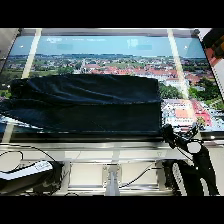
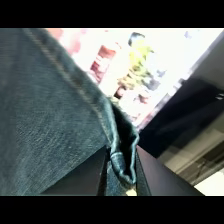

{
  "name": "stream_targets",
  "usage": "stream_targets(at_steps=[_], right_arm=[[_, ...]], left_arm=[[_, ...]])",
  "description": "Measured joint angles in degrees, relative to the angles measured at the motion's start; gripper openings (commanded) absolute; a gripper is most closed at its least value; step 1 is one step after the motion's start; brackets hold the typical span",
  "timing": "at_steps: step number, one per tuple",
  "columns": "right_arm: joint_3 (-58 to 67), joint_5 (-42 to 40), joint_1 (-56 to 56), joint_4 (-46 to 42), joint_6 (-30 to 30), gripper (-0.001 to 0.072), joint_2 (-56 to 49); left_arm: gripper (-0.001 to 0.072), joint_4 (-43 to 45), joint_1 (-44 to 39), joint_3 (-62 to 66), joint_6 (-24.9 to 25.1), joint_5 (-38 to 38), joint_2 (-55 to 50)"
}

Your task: Fold the clothes and pants, and hang the long-sleeved shirts on hangers.

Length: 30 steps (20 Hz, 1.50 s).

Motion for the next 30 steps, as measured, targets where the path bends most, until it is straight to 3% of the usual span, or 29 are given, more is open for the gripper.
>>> stream_targets(at_steps=[1,3,5,9,15,22,30], right_arm=[[0.0,-0.3,0.0,1.4,-1.1,0.0191,0.0],[0.0,-0.7,0.0,3.7,-3.0,0.0076,0.0],[0.1,-0.7,0.0,5.4,-4.0,0.0022,0.0],[2.4,2.1,0.0,7.0,-6.6,0.0022,0.1],[16.4,13.4,0.0,6.6,-12.6,0.0022,0.1],[34.3,23.1,0.0,6.3,-10.3,0.0022,0.2],[41.3,22.4,0.0,6.2,-9.7,0.0022,0.2]], left_arm=[[0.0053,0.0,0.0,0.0,0.0,0.0,0.0],[0.0053,0.0,0.0,0.0,0.0,-0.1,0.0],[0.0053,0.0,0.0,0.0,0.0,-0.5,0.0],[0.0053,0.0,0.0,0.0,0.7,-3.0,0.3],[0.0049,0.0,0.0,0.0,3.4,-7.9,3.9],[0.0049,3.1,0.2,0.7,5.1,-19.0,6.6],[0.0048,4.7,0.0,14.0,5.4,-25.6,7.0]])
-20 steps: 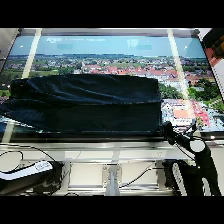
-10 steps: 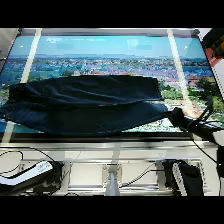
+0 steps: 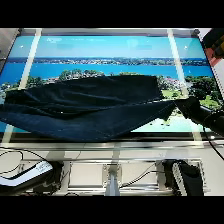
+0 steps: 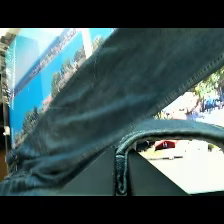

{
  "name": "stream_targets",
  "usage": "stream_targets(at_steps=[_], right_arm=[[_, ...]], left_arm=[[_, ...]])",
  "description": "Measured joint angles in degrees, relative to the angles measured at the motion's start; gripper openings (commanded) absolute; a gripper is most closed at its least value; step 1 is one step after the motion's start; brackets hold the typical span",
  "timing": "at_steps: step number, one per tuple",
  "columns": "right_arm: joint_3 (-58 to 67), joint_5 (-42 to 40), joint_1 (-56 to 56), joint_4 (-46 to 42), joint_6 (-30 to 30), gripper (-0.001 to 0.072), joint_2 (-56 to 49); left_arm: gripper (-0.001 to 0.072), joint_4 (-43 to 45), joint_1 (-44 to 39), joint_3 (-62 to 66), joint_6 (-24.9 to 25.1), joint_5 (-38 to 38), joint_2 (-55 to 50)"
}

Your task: Fold the clothes and pants, and hang the long-sleeved shirts on hangers.

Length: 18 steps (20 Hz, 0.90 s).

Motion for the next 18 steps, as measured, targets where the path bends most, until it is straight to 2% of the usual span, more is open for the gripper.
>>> stream_targets(at_steps=[4,8,13,18], right_arm=[[0.4,-6.8,0.0,1.1,1.1,0.0022,-1.2],[0.5,-13.2,0.0,3.4,3.4,0.0022,-7.5],[0.6,-25.3,3.9,8.7,4.5,0.0022,-20.1],[1.7,-41.7,12.3,13.1,6.1,0.0022,-32.7]], left_arm=[[0.0049,-2.7,-0.2,2.5,-1.0,0.1,0.2],[0.005,-5.0,-0.3,3.2,-5.8,3.1,0.3],[0.0049,-16.4,-0.7,3.5,-11.8,13.4,-0.3],[0.005,-21.1,-2.4,3.5,-16.0,21.4,-4.0]])
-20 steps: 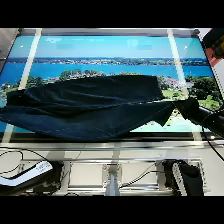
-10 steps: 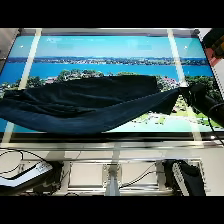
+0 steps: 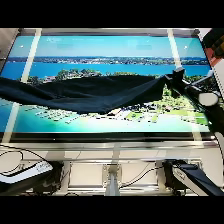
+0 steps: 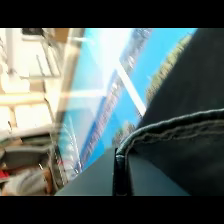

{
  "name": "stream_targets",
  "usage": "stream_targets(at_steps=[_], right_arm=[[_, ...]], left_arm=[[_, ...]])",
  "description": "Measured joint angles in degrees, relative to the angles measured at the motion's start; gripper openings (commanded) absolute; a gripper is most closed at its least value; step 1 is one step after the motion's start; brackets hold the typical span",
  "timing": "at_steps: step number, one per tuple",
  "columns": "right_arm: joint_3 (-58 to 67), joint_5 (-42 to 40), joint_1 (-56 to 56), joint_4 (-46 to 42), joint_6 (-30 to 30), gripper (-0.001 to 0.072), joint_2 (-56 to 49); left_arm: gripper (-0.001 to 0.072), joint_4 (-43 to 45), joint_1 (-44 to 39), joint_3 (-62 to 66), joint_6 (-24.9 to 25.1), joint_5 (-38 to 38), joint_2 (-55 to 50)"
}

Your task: Fold the clothes and pants, and hang the long-sleeved shirts on hangers.

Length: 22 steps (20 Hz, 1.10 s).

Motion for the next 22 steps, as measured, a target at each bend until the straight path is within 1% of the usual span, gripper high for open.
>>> stream_targets(at_steps=[3,5,8,10,15,20,22], right_arm=[[3.9,-8.9,3.7,1.4,0.2,0.0021,-7.3],[7.6,-12.7,5.0,1.8,0.7,0.0022,-12.5],[13.2,-15.5,5.9,2.1,4.4,0.0022,-19.8],[15.8,-16.6,6.1,2.1,6.3,0.0021,-23.6],[18.3,-18.4,6.2,1.9,8.1,0.0022,-28.6],[18.8,-27.1,6.3,1.9,8.6,0.0022,-30.7],[18.9,-29.0,6.6,2.0,8.8,0.0022,-31.8]], left_arm=[[0.005,-0.4,-1.1,0.0,-1.8,1.8,-3.6],[0.005,0.7,-1.7,-0.1,-4.5,2.5,-6.1],[0.0051,2.2,-2.8,-0.1,-7.0,3.6,-9.4],[0.0052,2.7,-3.7,-0.1,-7.7,4.7,-11.2],[0.0052,3.1,-6.6,-0.1,-8.6,6.8,-15.7],[0.0052,1.5,-8.4,-0.1,-9.0,12.0,-18.1],[0.0052,1.1,-8.8,-0.1,-10.8,14.1,-18.7]])
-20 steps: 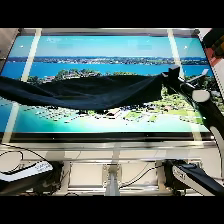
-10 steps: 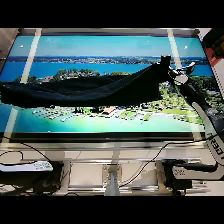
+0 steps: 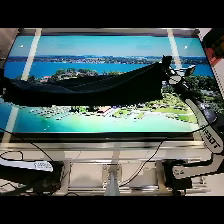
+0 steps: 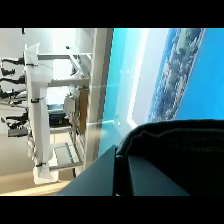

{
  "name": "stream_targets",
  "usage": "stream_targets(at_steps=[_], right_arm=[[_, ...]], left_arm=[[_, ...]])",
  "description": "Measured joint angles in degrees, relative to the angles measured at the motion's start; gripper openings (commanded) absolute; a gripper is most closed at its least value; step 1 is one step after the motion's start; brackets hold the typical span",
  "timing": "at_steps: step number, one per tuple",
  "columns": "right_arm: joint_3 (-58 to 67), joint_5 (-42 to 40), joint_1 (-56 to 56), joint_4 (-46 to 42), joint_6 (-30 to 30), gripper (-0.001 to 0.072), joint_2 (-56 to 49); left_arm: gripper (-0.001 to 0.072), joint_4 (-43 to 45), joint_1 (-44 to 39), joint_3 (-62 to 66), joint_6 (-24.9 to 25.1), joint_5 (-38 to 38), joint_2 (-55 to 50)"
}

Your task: Fold the clothes and pants, and hang the long-sleeved shirts on hangers.

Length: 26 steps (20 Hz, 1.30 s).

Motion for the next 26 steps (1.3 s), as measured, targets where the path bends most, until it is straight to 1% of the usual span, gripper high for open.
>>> stream_targets(at_steps=[2,6,7,9,11,12,13,14,15,16,17,18,22,26], right_arm=[[0.0,-1.6,0.8,0.0,0.6,0.0022,-1.3],[0.1,-4.3,2.2,0.2,3.1,0.0022,-3.7],[0.1,-4.7,2.4,0.2,3.5,0.0022,-4.2],[0.2,-5.2,2.7,0.2,4.2,0.0022,-4.6],[0.9,-5.2,2.8,0.2,4.6,0.0022,-4.9],[1.5,-5.0,2.8,0.0,4.7,0.0047,-5.0],[2.2,-4.7,2.8,-0.7,4.7,0.0273,-5.1],[3.0,-4.4,2.8,-2.2,4.1,0.0525,-5.1],[4.0,-4.4,2.8,-4.3,3.1,0.0569,-5.1],[4.8,-4.1,2.8,-6.3,1.9,0.0569,-5.2],[5.7,-3.5,2.8,-8.4,0.6,0.0569,-5.2],[6.8,-2.4,2.8,-10.6,-1.0,0.0568,-5.2],[9.7,2.3,2.8,-15.7,-6.8,0.0569,-5.2],[10.7,5.9,2.7,-17.5,-9.3,0.0569,-5.2]], left_arm=[[0.0052,-0.3,-0.7,0.0,-2.2,1.7,-0.6],[0.0055,-0.6,-2.6,0.0,-3.8,5.2,-1.8],[0.0117,-0.7,-2.9,0.0,-4.1,5.6,-2.0],[0.0366,-0.7,-3.2,0.0,-4.3,6.7,-2.4],[0.0381,-0.7,-3.3,0.0,-4.6,7.0,-2.6],[0.0382,-1.0,-3.3,0.0,-4.6,7.5,-2.6],[0.0388,-1.5,-3.3,0.0,-4.7,8.3,-2.6],[0.0388,-1.9,-3.2,0.0,-4.5,8.7,-2.7],[0.0389,-2.2,-3.3,0.0,-3.6,9.3,-2.7],[0.041,-2.4,-3.4,0.0,-1.9,9.8,-2.7],[0.0616,-2.6,-3.5,0.0,0.3,9.9,-2.7],[0.0706,-2.8,-3.6,0.0,2.6,10.1,-2.7],[0.0708,-3.0,-3.8,0.0,8.3,10.4,-2.1],[0.0708,-2.7,-3.7,0.0,13.3,10.2,-0.2]])
